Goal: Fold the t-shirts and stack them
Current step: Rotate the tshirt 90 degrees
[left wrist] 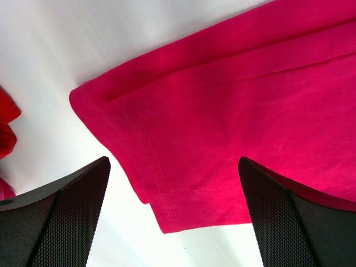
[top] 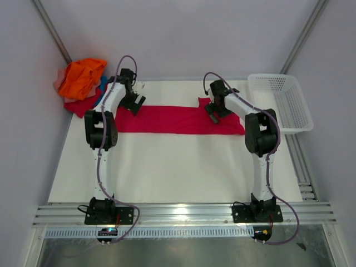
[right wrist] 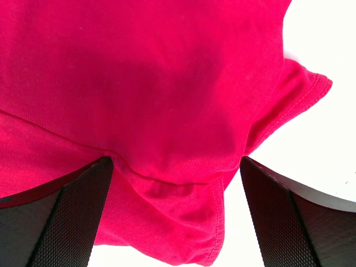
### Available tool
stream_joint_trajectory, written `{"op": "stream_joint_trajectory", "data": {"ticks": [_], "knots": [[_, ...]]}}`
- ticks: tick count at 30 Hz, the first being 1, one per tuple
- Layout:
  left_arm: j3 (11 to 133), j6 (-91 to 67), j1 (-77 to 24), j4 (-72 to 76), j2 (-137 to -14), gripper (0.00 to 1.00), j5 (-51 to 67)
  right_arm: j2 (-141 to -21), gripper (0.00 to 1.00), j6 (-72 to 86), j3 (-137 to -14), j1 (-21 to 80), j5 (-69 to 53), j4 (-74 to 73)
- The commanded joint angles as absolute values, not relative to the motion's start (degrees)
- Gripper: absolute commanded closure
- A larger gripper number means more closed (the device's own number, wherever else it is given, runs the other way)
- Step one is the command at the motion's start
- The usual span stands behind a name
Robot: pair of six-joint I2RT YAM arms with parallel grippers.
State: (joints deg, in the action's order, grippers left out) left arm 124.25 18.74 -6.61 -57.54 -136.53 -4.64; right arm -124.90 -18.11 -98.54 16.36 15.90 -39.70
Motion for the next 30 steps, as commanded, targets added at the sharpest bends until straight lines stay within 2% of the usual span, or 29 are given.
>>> {"op": "stream_joint_trajectory", "data": {"ticks": [1, 18, 30], "knots": [[124.5, 20.3, -6.8, -56.7, -137.7, 0.01, -7.2, -126.0, 0.01, -16.4, -100.5, 16.2, 17.8, -38.5], [124.0, 22.4, -7.1, -56.2, -139.5, 0.01, -9.0, -126.7, 0.00, -17.7, -101.8, 16.2, 22.9, -36.9], [116.1, 27.6, -9.3, -56.3, -136.3, 0.01, -11.0, -130.4, 0.01, -17.9, -106.2, 16.1, 23.6, -40.1]]}}
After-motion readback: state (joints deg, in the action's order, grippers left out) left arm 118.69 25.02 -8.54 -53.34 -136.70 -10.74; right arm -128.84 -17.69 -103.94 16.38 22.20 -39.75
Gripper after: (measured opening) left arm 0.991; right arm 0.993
